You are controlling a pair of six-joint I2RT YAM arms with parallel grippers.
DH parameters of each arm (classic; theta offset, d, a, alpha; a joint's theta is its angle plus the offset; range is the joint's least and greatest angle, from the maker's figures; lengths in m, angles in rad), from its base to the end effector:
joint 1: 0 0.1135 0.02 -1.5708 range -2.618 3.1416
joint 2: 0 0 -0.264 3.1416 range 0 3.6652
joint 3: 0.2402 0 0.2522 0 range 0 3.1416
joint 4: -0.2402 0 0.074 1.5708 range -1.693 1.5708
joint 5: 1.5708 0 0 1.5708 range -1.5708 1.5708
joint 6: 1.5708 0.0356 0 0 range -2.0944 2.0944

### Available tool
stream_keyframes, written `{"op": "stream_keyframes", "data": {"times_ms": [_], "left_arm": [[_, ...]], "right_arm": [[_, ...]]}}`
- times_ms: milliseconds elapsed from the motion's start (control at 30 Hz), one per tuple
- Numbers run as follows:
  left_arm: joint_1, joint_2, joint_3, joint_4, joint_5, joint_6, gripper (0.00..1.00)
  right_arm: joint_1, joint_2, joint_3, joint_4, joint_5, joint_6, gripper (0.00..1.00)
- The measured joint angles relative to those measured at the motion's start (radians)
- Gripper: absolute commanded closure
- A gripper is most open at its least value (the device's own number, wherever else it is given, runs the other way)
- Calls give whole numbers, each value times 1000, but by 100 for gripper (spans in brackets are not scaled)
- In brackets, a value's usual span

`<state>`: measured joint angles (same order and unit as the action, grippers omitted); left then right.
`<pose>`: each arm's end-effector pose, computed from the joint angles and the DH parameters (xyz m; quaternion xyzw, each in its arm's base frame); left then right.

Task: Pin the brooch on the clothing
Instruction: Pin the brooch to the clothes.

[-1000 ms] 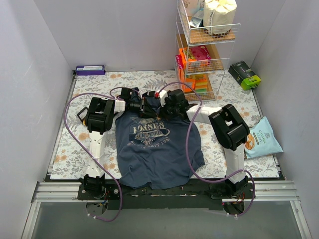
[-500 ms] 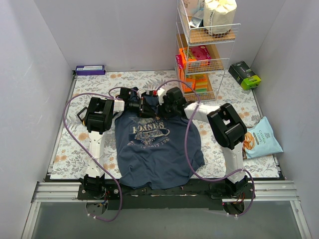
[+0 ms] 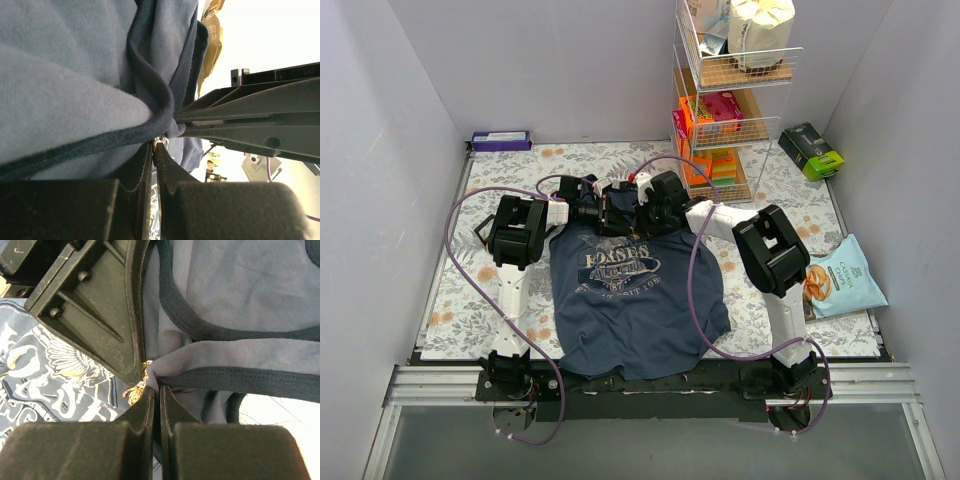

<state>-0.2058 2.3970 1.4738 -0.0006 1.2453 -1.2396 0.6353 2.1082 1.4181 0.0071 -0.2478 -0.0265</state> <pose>0.4446 -0.1273 0.0651 0.2195 -0.7612 0.5855 0.1720 0.3702 0.2838 0.1621 -0.3413 0.8303 0.2342 0.3731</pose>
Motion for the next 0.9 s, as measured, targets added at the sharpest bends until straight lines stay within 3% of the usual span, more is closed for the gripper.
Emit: {"op": "stream_keyframes", "data": {"times_ms": [900], "left_arm": [[-5, -37, -49, 51, -34, 70, 100]], "right_arm": [[-8, 43, 105, -132, 1, 79, 99]]}}
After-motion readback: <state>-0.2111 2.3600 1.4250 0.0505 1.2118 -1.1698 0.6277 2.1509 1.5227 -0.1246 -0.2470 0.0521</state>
